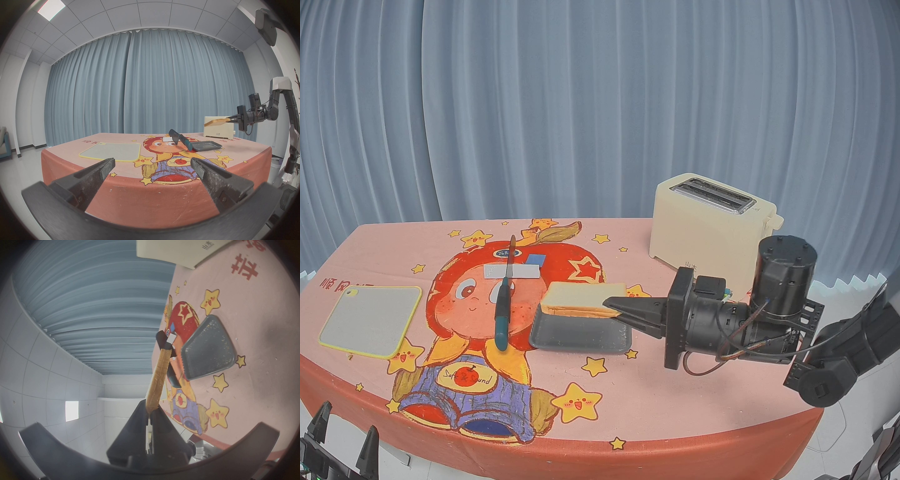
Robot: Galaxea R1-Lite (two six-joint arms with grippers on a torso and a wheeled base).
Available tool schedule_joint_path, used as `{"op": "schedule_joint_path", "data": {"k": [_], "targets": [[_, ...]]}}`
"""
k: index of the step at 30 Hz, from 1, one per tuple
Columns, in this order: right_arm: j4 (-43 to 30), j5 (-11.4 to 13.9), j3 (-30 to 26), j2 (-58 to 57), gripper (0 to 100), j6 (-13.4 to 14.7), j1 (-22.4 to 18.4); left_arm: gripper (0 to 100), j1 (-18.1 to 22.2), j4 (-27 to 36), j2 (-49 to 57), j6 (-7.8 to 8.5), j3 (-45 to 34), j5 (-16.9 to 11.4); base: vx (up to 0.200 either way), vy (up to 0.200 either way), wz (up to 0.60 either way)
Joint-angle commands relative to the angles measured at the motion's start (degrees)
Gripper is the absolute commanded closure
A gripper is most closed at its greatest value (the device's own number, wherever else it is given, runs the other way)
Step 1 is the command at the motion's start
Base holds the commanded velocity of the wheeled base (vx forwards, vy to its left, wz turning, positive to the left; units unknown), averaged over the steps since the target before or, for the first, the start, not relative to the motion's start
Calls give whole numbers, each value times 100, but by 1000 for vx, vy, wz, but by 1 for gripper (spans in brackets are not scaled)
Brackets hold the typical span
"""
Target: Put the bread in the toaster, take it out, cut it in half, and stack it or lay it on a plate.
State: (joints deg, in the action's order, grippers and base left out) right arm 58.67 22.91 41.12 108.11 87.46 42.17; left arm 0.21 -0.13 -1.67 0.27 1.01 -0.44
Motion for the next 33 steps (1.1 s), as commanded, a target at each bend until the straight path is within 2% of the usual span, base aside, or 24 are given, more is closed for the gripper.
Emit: {"op": "schedule_joint_path", "data": {"k": [1, 8, 15, 22, 23, 25, 26, 32, 33], "targets": [[4, -5, -157, -519, 100, -9, 99, 0, 6, -4, -9, 0, -101, 0, 0, 0, 0], [30, -23, -210, -563, 100, -62, 107, 0, 6, 5, -9, 0, -101, 0, 0, 0, 0], [-5, -111, -306, -659, 100, -756, 107, 0, -3, 5, -9, 0, -101, 0, 0, 0, 0], [-5, -454, -649, -817, 100, -2400, 107, 0, 6, -4, -9, 0, -101, 0, 0, 0, 0], [-5, -454, -649, -817, 100, -2400, 107, 0, 6, -4, -9, 0, -101, 0, 0, 0, 0], [56, -612, -834, -817, 100, -3103, 116, 0, -3, -4, -9, 0, -101, 0, 0, 0, 0], [65, -700, -886, -826, 100, -3314, 134, 0, 6, -4, -9, 0, -101, 0, 0, 0, 0], [109, -1359, -992, -774, 100, -4351, 239, 0, 6, 5, -9, 0, -101, 0, 0, 0, 0], [109, -1368, -992, -774, 100, -4369, 239, 0, 6, -4, -9, 0, -101, 0, 0, 0, 0]]}}
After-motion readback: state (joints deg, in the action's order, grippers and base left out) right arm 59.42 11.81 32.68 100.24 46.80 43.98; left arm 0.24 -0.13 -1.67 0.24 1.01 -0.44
